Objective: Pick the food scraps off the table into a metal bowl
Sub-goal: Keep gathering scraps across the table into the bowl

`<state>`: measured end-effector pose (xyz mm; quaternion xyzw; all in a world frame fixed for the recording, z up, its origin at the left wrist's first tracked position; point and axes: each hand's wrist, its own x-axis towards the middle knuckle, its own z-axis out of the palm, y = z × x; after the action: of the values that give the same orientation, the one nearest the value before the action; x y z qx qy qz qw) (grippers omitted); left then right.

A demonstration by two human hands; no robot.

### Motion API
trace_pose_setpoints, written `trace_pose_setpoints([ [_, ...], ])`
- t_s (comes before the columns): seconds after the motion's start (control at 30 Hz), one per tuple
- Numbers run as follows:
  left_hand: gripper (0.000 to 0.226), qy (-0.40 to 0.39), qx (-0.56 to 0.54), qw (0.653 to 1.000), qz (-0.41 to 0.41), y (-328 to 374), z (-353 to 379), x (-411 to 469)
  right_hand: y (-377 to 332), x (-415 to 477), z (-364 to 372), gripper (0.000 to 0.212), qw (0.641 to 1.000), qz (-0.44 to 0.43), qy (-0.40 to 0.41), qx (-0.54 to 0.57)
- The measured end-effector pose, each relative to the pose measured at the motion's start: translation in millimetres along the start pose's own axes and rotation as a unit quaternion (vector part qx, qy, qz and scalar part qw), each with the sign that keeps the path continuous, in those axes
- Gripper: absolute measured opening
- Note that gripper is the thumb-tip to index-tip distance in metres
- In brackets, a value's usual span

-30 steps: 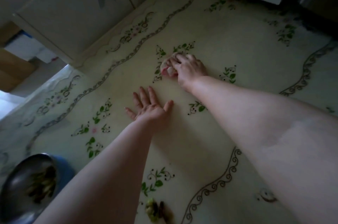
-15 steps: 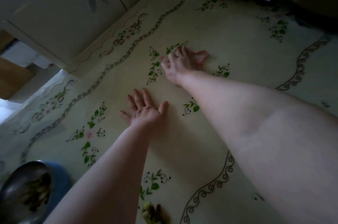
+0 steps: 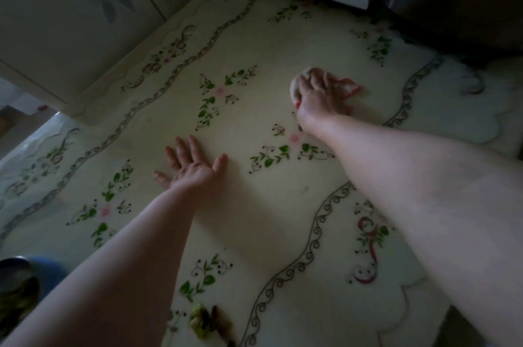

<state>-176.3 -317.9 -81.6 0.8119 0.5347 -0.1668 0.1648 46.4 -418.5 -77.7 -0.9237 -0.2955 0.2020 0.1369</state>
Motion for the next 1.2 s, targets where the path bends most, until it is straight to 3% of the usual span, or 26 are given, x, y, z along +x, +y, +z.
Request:
trace_pose_setpoints([
  [0.13, 0.084, 0.002, -0.003, 1.0, 0.011, 2, 2, -4, 66, -44, -15, 0.068, 0.997, 0.073, 0.03, -0.022],
  [0.27, 0.074, -0.016, -0.006, 0.999, 0.039, -8, -14, -8, 81, -75, -4, 0.07, 0.995, 0.092, 0.043, -0.006],
  [0.37, 0.043, -0.007, -0.041, 0.996, 0.085, -23, -25, -41, 57, -86, 27, 0.062, 0.999, 0.042, 0.026, 0.009],
  [0.53, 0.051, 0.054, -0.04, 0.994, 0.091, -47, 1, -96, -45, -167, 75, 0.055, 0.995, -0.079, -0.062, -0.009],
  [0.67, 0.025, 0.072, -0.068, 0.993, 0.067, -61, 8, -114, -89, -213, 120, 0.053, 0.976, -0.158, -0.153, 0.003],
  [0.7, 0.029, 0.076, -0.065, 0.993, 0.057, -61, 7, -118, -86, -214, 116, 0.052, 0.972, -0.166, -0.168, -0.006],
  [0.83, 0.055, 0.069, -0.043, 0.996, 0.037, -63, 4, -133, -41, -221, 68, 0.05, 0.986, -0.093, -0.136, 0.005],
  [1.07, 0.051, 0.039, -0.014, 0.998, 0.057, -78, 9, -167, 21, -243, 41, 0.048, 0.997, -0.02, -0.054, -0.059],
  [1.2, 0.053, 0.04, -0.084, 0.995, 0.028, -96, 20, -179, 14, -256, 47, 0.046, 0.996, -0.001, -0.03, -0.08],
])
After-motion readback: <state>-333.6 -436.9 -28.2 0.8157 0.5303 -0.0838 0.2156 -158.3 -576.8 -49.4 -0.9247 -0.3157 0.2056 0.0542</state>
